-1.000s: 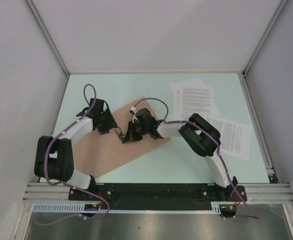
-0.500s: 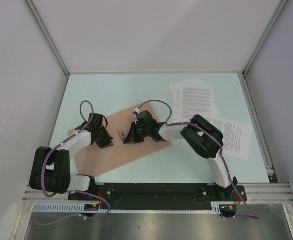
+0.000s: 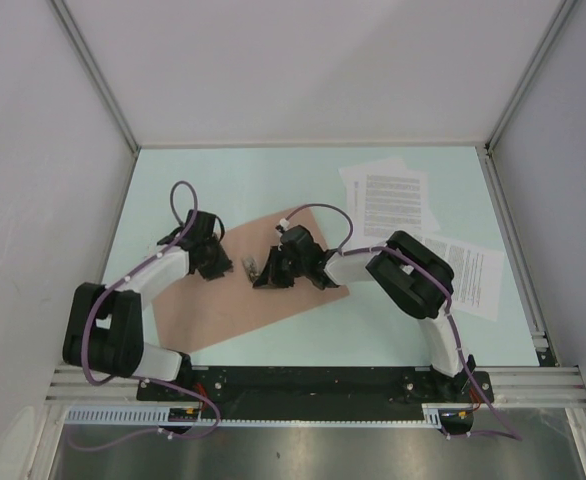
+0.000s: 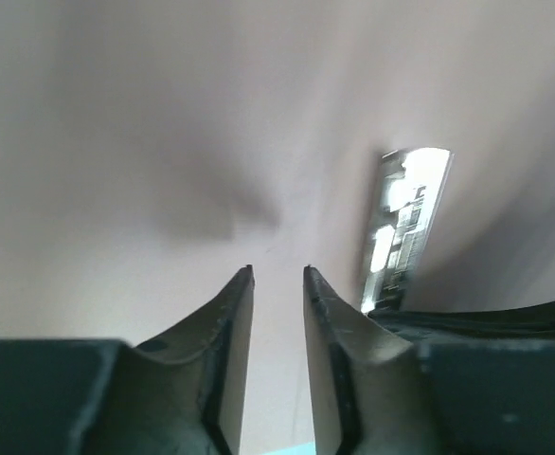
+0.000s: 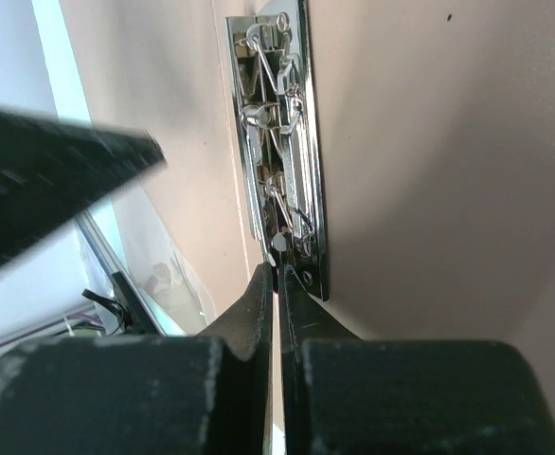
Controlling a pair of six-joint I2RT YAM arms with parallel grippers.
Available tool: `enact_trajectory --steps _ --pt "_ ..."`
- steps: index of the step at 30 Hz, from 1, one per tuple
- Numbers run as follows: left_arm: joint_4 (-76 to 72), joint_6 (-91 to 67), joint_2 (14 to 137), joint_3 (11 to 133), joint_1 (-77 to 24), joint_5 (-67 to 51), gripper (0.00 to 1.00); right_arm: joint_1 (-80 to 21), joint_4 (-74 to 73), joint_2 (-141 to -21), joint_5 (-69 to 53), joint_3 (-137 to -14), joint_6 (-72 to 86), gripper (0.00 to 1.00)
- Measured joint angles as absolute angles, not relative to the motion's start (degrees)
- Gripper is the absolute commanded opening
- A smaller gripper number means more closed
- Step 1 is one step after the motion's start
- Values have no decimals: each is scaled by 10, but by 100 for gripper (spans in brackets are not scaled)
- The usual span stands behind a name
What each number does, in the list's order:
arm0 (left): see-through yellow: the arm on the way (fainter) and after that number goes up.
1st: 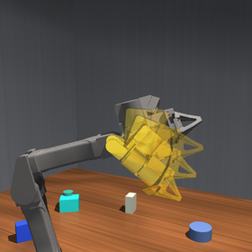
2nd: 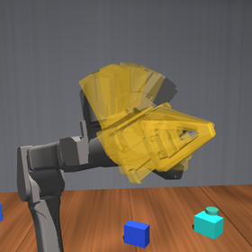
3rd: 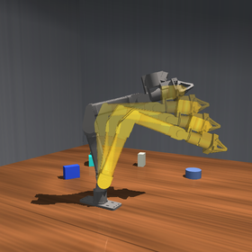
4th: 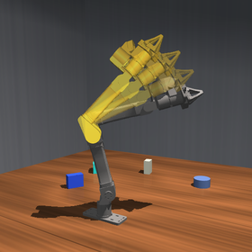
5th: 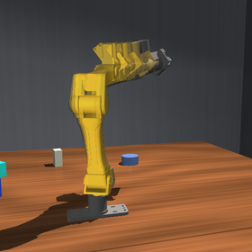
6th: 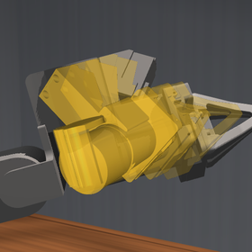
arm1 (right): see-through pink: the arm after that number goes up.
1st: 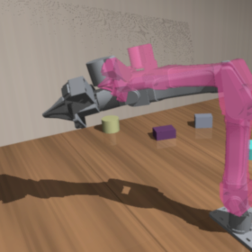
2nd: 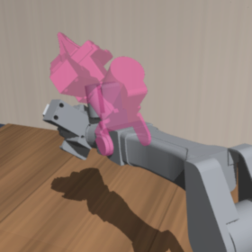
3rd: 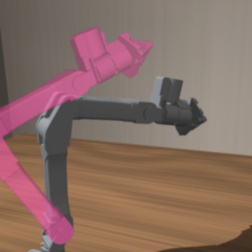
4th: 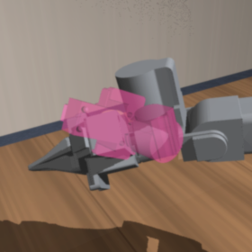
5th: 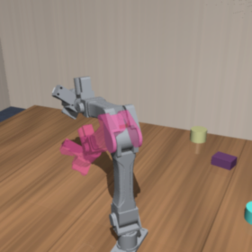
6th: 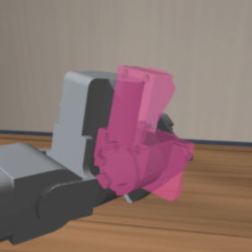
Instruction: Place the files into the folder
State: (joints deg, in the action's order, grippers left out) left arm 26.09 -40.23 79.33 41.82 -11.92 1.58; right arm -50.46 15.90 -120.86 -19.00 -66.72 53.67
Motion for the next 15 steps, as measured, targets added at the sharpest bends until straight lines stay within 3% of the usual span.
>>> enact_trajectory --steps 6,8,9,10,15 --pt "249 -400 886 527 -147 38 35 -495 176 -1214 -217 -665 515 0" --pt "247 -401 917 545 -156 47 29 -493 181 -1216 -224 -664 512 0" --pt "247 -401 931 549 -161 51 21 -493 184 -1216 -226 -664 510 0" --pt "247 -403 940 551 -166 55 18 -492 185 -1216 -228 -663 509 0" --pt "250 -412 961 564 -190 70 24 -489 190 -1216 -233 -661 502 0"
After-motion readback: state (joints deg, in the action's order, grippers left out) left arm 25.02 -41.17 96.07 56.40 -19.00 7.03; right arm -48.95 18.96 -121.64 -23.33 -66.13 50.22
